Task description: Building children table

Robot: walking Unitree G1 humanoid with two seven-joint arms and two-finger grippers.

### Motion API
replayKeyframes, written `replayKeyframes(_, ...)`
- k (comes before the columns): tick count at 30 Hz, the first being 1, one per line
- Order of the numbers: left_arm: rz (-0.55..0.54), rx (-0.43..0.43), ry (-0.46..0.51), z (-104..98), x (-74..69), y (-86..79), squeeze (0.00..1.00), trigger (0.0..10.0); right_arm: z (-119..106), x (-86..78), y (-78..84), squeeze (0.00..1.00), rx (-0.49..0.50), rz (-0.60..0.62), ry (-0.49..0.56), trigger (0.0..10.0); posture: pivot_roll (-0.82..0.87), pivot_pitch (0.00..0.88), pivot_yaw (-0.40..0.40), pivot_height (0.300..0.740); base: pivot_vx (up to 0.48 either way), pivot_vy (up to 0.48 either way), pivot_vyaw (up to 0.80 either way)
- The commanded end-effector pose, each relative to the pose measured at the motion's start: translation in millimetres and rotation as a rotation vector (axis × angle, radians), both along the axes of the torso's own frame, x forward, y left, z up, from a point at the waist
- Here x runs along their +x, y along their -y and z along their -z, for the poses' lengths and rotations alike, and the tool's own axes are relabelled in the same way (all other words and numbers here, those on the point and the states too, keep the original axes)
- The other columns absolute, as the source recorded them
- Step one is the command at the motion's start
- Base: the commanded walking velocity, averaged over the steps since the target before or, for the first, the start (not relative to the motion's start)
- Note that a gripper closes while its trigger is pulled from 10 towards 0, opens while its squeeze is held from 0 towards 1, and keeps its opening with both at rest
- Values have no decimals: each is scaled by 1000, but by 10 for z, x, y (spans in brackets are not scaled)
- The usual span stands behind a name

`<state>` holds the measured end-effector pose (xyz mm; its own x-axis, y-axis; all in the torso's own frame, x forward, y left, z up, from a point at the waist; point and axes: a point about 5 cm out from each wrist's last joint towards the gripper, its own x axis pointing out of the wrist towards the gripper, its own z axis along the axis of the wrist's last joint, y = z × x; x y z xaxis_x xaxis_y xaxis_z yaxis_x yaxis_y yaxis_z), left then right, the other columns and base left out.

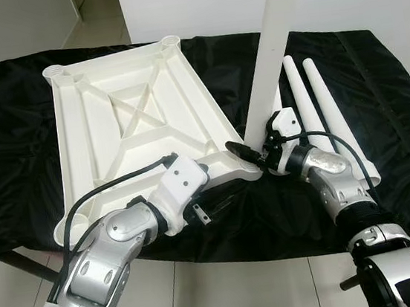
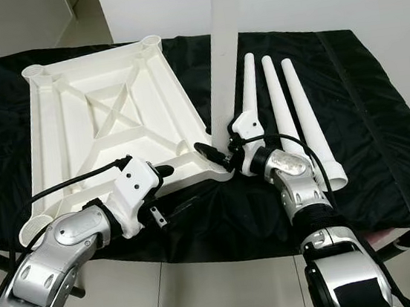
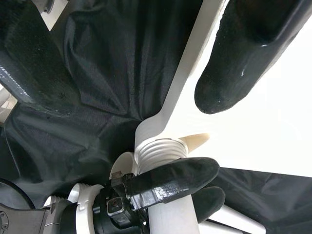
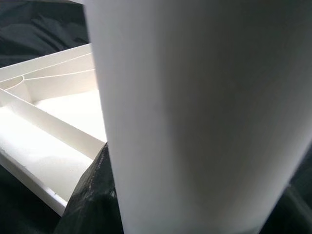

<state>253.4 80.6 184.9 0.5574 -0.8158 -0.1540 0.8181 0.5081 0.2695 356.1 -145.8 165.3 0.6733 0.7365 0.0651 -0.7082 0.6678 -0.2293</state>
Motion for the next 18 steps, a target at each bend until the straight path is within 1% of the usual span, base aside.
replayKeyframes(1, 46, 13, -14, 27, -31, 19, 0, 10000, 145, -17, 24, 0, 7, 45, -56, 10000, -89, 100, 51, 740, 0, 0, 0)
replayKeyframes(5, 51, 10, -13, 28, -36, 29, 0, 10000, 200, -22, 0, 0, -3, 73, -62, 10000, -93, 93, 50, 740, 0, 0, 0)
replayKeyframes(7, 56, 9, -16, 44, -51, 47, 0, 10000, 260, -28, 3, 0, 7, 122, -71, 10000, -96, 86, 45, 740, 0, 0, 0)
replayKeyframes(8, 56, 9, -16, 44, -51, 47, 0, 10000, 260, -28, 3, 0, 7, 122, -71, 10000, -96, 86, 45, 740, 0, 0, 0)
replayKeyframes(9, 58, 7, -17, 46, -54, 51, 0, 10000, 312, -43, -4, 0, -5, 138, -89, 10000, -97, 87, 46, 740, 0, 0, 0)
replayKeyframes(10, 58, 7, -17, 46, -54, 51, 0, 10000, 312, -43, -4, 0, -5, 138, -89, 10000, -97, 87, 46, 740, 0, 0, 0)
replayKeyframes(12, 55, 5, -16, 43, -46, 47, 0, 10000, 384, -77, -18, 0, -26, 168, -98, 10000, -100, 87, 45, 740, 0, 0, 0)
replayKeyframes(13, 53, 4, -18, 43, -43, 44, 0, 10000, 407, -87, -23, 0, 1, 184, -119, 10000, -101, 90, 40, 740, 0, 0, 0)
replayKeyframes(18, 54, -1, -20, 42, -43, 42, 0, 10000, 450, -130, -63, 0, 31, 213, -131, 10000, -101, 90, 39, 740, 0, 0, 0)
